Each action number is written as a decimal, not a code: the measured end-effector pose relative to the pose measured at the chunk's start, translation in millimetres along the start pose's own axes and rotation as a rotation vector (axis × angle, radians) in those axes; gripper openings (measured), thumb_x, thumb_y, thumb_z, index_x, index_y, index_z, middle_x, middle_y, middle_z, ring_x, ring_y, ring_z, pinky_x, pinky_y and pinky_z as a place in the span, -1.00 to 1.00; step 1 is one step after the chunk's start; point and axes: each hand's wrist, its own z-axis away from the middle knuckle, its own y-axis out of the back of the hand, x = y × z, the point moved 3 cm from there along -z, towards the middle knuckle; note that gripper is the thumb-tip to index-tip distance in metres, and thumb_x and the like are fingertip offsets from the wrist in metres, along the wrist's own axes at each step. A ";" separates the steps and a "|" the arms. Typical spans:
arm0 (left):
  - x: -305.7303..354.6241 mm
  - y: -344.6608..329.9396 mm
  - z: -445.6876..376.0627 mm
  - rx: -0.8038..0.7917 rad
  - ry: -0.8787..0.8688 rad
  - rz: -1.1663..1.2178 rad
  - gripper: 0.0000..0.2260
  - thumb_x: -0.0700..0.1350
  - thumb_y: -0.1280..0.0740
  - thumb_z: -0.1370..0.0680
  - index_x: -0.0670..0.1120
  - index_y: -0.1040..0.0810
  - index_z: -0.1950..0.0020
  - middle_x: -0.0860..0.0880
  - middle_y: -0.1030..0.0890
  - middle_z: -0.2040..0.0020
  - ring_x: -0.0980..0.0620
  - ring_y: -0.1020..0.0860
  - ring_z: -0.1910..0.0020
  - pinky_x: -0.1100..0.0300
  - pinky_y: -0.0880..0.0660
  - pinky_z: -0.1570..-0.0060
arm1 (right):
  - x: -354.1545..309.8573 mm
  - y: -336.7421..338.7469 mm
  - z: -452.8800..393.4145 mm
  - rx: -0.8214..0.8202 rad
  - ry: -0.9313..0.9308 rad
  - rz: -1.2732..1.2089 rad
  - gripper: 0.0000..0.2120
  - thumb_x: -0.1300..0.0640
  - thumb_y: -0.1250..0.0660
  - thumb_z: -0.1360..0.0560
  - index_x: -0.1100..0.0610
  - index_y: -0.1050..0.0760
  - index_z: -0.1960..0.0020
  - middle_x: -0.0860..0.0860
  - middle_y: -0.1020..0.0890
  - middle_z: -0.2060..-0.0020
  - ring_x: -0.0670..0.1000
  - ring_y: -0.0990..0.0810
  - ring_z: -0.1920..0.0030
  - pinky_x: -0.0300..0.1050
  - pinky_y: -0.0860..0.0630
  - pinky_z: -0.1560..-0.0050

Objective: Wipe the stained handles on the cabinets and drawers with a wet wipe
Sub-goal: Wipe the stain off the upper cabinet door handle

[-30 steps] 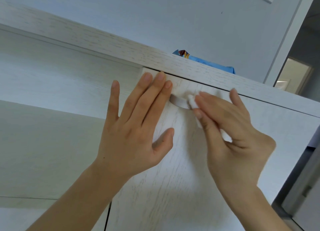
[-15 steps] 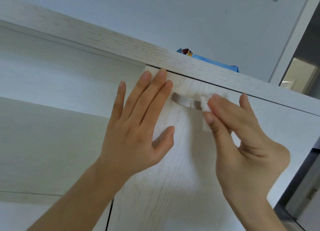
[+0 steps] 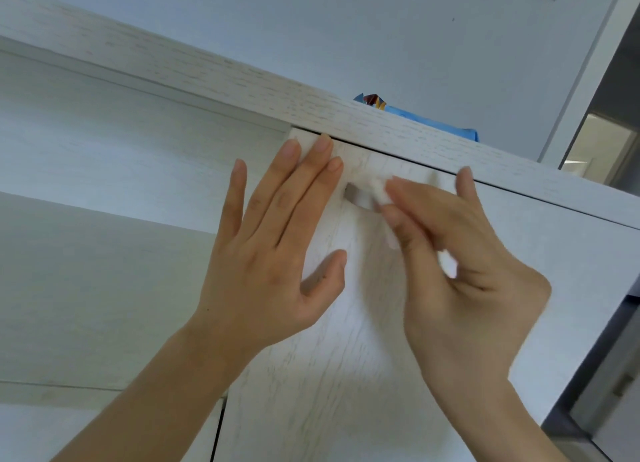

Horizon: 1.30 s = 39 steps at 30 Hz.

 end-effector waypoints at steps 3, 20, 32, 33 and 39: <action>0.7 0.4 0.2 -0.006 0.001 0.003 -0.43 -0.01 -0.22 -0.53 -0.18 -0.15 -0.48 -0.11 -0.21 -0.47 -0.02 -0.08 -0.51 -0.23 -0.08 -0.44 | 2.5 13.3 2.0 0.100 -0.087 -0.018 -0.80 0.24 -0.33 -0.52 0.01 -0.46 -0.08 -0.18 -0.56 0.04 -0.39 -0.51 0.01 -0.14 -0.34 -0.38; 1.1 1.0 0.9 0.012 -0.003 -0.036 -0.47 0.00 -0.20 -0.55 -0.20 -0.20 -0.46 -0.12 -0.25 -0.46 -0.05 -0.13 -0.50 -0.23 -0.12 -0.43 | -5.3 9.0 -4.0 0.067 -0.080 0.064 -0.81 0.27 -0.36 -0.52 0.03 -0.53 -0.07 -0.13 -0.60 0.06 -0.24 -0.57 0.08 0.00 -0.37 -0.37; 0.1 1.2 0.6 0.010 0.000 -0.024 -0.45 0.00 -0.21 -0.53 -0.17 -0.20 -0.46 -0.08 -0.22 -0.47 -0.03 -0.12 -0.51 -0.23 -0.12 -0.42 | -24.3 -4.6 -5.4 0.007 -0.083 0.277 -0.82 0.13 -0.37 -0.49 -0.12 -0.48 -0.01 -0.16 -0.48 0.15 -0.16 -0.45 0.08 0.01 -0.30 -0.07; 0.1 1.0 0.5 0.010 0.000 -0.024 -0.45 0.00 -0.22 -0.52 -0.17 -0.20 -0.46 -0.08 -0.22 -0.47 -0.02 -0.11 -0.51 -0.23 -0.13 -0.42 | -23.6 -4.4 -5.1 0.020 -0.072 0.286 -0.80 0.14 -0.38 -0.49 -0.12 -0.46 -0.01 -0.17 -0.49 0.15 -0.16 -0.45 0.09 0.00 -0.29 -0.07; -0.7 0.9 0.9 0.014 -0.002 -0.031 -0.45 0.00 -0.22 -0.53 -0.18 -0.21 -0.46 -0.08 -0.22 -0.47 -0.01 -0.11 -0.51 -0.24 -0.14 -0.42 | -18.3 -5.6 -5.6 0.023 0.149 0.385 -0.88 0.17 -0.35 -0.55 0.01 -0.53 -0.07 -0.13 -0.57 0.06 -0.16 -0.51 0.07 0.18 -0.39 -0.01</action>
